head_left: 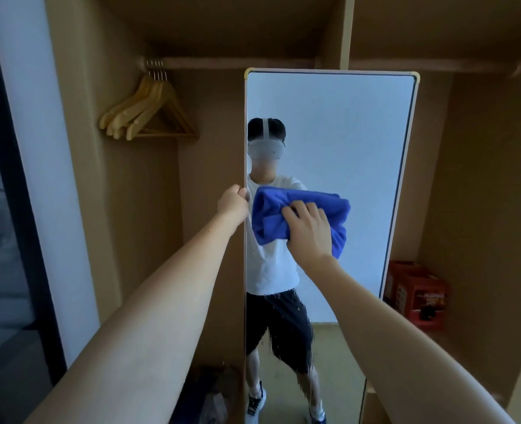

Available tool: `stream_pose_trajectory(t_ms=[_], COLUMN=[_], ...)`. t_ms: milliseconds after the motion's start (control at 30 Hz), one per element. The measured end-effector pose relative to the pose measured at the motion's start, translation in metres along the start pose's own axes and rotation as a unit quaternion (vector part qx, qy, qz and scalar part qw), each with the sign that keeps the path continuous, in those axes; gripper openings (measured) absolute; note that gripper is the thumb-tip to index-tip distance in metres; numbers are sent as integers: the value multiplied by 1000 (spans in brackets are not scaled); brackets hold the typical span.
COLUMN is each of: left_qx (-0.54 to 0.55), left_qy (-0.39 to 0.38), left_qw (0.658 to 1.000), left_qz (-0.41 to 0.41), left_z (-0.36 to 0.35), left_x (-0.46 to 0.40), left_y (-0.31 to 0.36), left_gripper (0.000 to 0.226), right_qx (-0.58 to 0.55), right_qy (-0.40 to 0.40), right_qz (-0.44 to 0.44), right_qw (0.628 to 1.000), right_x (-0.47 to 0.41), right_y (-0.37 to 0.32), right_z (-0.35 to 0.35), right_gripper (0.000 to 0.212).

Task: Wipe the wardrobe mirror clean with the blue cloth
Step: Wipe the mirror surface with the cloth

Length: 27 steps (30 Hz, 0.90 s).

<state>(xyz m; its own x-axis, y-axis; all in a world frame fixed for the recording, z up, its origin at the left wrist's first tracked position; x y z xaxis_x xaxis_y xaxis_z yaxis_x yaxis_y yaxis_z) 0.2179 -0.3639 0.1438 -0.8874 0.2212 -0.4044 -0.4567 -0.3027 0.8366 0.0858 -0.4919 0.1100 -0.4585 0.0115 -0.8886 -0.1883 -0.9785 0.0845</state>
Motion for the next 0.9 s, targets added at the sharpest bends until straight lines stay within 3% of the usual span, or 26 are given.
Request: stream_pose_trajectory(t_ms=[200, 300, 433, 500, 600, 633, 767, 900], left_qx=[-14, -11, 8, 15, 7, -1, 3, 7], left_qy=[-1, -3, -11, -14, -9, -6, 1, 0], left_qw=[1000, 1000, 1000, 1000, 1000, 1000, 1000, 1000], left_qz=[6, 10, 6, 5, 6, 4, 4, 7], left_z=[-3, -3, -3, -4, -5, -5, -6, -6], left_x=[2, 5, 3, 3, 3, 2, -1, -4], left_y=[0, 0, -3, -3, -2, -2, -6, -11], left_gripper=[27, 35, 34, 35, 43, 41, 32, 28], right_qx=[-12, -34, -48, -25, -1, 8, 58, 50], right_qy=[-77, -100, 29, 94, 154, 138, -80, -107], right_qz=[15, 15, -8, -47, -99, -107, -117, -142], right_qw=[997, 994, 998, 994, 983, 985, 988, 983], right_x=[42, 35, 3, -18, -43, -48, -30, 21], right_y=[2, 4, 18, 29, 42, 46, 62, 68], right_z=[-22, -12, 29, 50, 78, 79, 39, 7], right_gripper=[39, 34, 32, 41, 37, 40, 43, 50])
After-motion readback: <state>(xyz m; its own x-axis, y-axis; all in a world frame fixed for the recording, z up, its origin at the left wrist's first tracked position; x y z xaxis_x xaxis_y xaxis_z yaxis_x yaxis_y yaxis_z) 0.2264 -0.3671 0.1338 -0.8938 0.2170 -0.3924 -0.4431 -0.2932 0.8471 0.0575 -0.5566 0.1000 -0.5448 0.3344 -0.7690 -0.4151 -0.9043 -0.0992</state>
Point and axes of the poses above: each hand's wrist, its own x-axis away from the middle knuckle, its own z-axis out of the back of the hand, y = z × x, the point moved 5 cm from there along -x, towards the middle knuckle, and after that the axes turned 1 degree about -z, right-handed, at the moved point
